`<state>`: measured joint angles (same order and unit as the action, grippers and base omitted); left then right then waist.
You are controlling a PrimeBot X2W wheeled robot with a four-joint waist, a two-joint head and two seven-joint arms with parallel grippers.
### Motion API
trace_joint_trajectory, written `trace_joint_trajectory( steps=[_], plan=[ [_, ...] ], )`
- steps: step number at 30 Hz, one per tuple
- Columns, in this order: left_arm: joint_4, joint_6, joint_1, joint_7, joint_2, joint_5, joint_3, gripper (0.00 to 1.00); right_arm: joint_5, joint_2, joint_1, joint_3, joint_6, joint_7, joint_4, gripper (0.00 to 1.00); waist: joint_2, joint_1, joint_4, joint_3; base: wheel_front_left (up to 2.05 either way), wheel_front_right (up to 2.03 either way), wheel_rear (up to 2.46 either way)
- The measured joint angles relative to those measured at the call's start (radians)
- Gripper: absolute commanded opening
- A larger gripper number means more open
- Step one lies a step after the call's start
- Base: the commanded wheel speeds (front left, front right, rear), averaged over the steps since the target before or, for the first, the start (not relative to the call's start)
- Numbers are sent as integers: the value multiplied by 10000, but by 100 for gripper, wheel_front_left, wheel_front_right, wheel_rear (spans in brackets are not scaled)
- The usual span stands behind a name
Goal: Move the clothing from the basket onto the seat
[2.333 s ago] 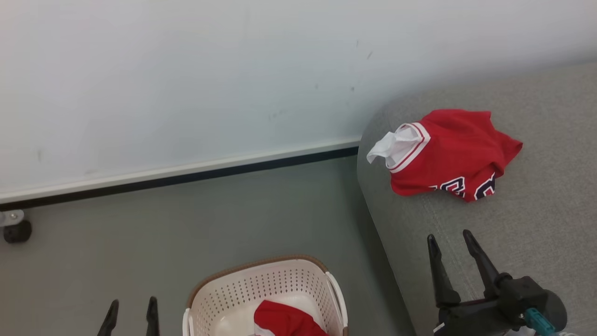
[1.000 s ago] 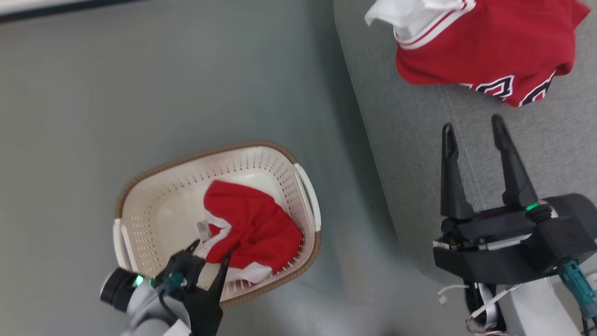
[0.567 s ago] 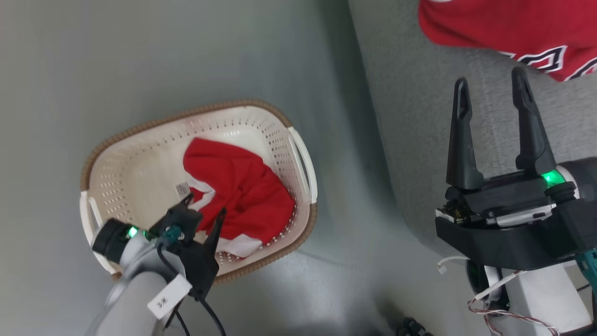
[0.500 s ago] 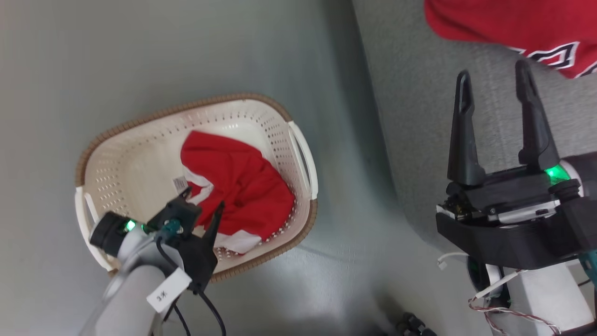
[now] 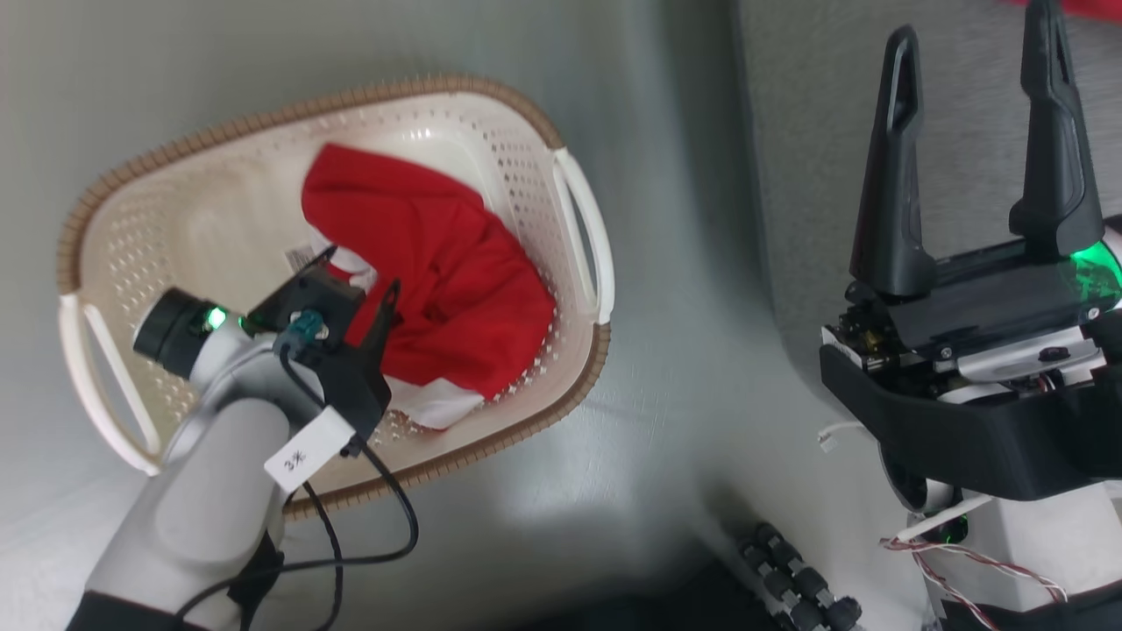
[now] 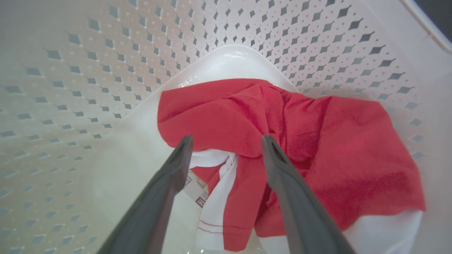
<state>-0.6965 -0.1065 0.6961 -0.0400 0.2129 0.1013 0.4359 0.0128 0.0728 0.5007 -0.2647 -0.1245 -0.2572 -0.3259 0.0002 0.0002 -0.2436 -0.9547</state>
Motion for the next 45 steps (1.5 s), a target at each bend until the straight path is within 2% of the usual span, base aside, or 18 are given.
trace_joint_trajectory(
  steps=[10, 19, 20, 21, 22, 23, 28, 32, 38, 45],
  plan=[
    [-788, -84, 504, -2, -10, -284, 339, 100, -155, -79, 334, -46, 0, -2, 84, 100, 0, -1, -3, -1095, 0, 0, 0],
    [-1427, -86, 968, -71, -12, -416, 405, 100, -236, -105, 430, -109, 0, -6, 127, 100, -1, -1, -48, -1362, 0, 0, 0],
    [-1476, -86, 1011, -71, -10, -424, 418, 73, -236, -107, 430, -113, 0, -6, 134, 100, 0, -2, -59, -1367, 0, 0, 0],
    [-1534, -86, 1047, -73, -8, -441, 437, 39, -236, -109, 430, -115, 0, -6, 150, 100, 0, -2, -69, -1371, 0, 0, 0],
    [-1592, -86, 1082, -82, -10, -454, 456, 23, -236, -109, 430, -115, 0, -6, 167, 100, 0, -2, -80, -1374, 0, 0, 0],
    [-1638, -86, 1127, -153, -8, -464, 468, 0, -236, -109, 430, -117, 0, -6, 180, 100, -1, -2, -92, -1376, 0, 0, 0],
    [-1732, -90, 1239, -535, 86, -408, 359, 0, -232, -127, 583, -355, 0, -6, 516, 100, -2, -2, -227, -1335, 0, 0, 0],
    [-1739, -92, 1267, -1012, -190, -134, 159, 0, -201, -140, 837, -456, 0, -8, 857, 100, -1, -2, -255, -1148, 0, 0, 0],
    [-1724, -100, 1259, -1747, -443, 203, 102, 0, 71, -140, 1135, -800, 0, -8, 1593, 100, -2, -2, -164, -569, 0, 0, 0],
    [-1519, -171, 1123, -2002, -610, 462, 42, 0, 176, -140, 1275, -980, 0, -8, 2481, 100, -2, -2, 55, 282, 0, 0, 0]
  ],
)
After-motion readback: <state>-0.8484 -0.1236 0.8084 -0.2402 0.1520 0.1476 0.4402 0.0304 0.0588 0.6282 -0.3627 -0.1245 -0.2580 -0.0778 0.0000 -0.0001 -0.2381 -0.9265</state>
